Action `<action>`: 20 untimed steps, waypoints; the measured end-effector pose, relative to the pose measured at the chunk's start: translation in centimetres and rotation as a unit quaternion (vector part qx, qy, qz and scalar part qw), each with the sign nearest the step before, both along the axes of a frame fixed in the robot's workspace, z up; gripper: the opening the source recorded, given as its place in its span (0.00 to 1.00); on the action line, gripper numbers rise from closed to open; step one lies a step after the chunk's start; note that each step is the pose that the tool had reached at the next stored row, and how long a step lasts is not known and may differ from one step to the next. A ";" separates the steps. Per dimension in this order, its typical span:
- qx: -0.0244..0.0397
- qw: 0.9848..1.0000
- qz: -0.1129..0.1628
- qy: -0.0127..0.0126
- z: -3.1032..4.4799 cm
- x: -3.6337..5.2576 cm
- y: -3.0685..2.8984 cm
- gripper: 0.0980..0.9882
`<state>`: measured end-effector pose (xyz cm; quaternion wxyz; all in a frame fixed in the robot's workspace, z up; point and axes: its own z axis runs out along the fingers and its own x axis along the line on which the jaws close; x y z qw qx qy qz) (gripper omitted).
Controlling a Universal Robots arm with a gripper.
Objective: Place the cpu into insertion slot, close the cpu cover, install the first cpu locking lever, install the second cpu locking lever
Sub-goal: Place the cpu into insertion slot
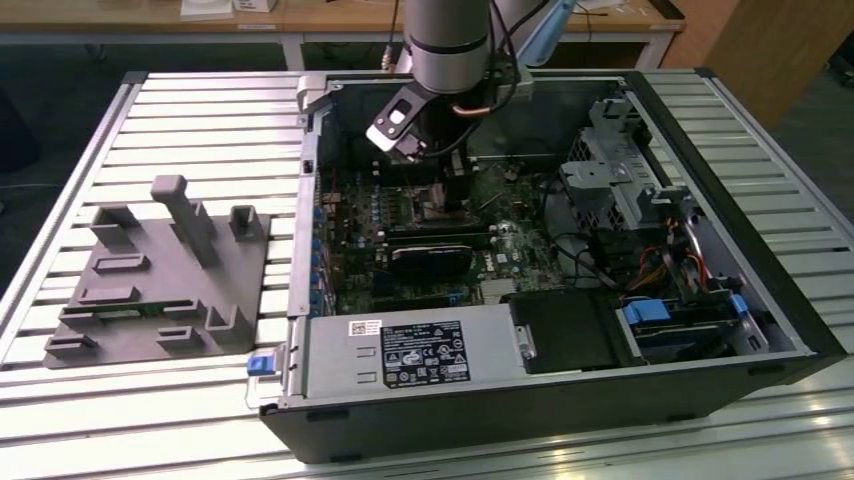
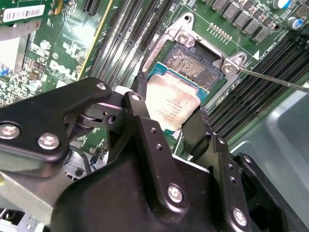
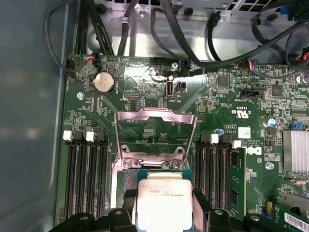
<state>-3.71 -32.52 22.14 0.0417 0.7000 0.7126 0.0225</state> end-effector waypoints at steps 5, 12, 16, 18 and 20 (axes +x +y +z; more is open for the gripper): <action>0.001 1.000 -0.002 0.000 -0.29 -0.34 0.04 0.50; 0.001 1.000 -0.003 0.000 -0.63 -0.48 0.39 0.50; 0.001 1.000 -0.004 0.000 -1.05 -0.50 0.43 0.50; 0.001 1.000 -0.005 0.000 -1.22 -0.52 0.45 0.50; 0.001 1.000 -0.005 0.000 -1.38 -0.57 0.48 0.50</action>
